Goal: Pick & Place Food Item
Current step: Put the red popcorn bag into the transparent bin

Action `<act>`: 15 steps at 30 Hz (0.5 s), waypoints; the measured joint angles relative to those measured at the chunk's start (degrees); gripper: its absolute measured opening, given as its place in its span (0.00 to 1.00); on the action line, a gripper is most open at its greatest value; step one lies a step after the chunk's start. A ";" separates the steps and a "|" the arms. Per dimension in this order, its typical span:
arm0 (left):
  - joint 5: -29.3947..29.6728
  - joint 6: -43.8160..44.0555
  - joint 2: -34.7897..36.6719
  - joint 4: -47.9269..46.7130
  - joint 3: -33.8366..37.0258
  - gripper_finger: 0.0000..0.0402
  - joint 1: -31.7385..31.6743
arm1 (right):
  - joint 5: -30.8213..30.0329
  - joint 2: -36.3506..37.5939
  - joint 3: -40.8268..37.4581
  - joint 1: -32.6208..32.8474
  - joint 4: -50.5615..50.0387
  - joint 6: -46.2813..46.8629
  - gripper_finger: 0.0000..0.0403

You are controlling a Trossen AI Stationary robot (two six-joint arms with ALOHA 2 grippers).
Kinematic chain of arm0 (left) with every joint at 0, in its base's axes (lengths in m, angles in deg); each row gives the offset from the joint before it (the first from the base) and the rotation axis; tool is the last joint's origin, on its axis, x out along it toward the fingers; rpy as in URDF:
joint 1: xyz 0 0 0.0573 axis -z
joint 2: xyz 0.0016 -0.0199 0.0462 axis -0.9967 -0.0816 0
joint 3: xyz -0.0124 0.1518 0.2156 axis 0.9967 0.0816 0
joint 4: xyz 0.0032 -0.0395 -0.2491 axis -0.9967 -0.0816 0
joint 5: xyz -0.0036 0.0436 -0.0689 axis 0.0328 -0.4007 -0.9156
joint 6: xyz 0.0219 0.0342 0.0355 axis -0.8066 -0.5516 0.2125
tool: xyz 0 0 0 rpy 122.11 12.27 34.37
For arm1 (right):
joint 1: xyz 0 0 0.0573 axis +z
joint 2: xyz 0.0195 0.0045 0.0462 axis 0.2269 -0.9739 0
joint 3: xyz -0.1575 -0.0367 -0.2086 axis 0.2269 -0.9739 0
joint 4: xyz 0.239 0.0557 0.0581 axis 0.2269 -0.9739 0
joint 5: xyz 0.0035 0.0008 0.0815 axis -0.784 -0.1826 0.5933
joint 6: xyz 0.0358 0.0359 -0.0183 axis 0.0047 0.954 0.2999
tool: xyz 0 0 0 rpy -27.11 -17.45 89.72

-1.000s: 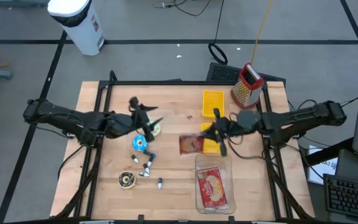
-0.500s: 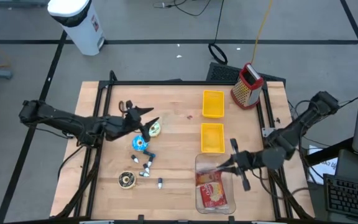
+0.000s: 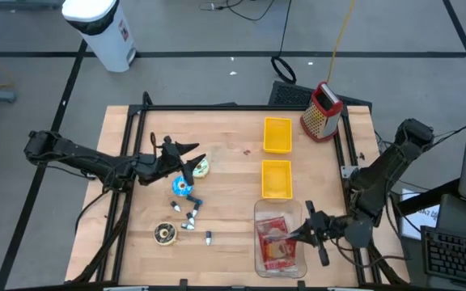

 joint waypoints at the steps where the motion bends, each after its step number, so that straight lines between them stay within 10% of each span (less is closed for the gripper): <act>1: 0.00 0.05 0.00 -0.01 0.00 0.56 0.00 | -0.02 -0.70 -0.41 0.25 0.76 1.46 0.00; 15: 0.33 0.08 0.00 -0.10 0.00 0.56 -0.09 | 0.01 -10.06 -1.85 0.30 8.34 5.07 0.00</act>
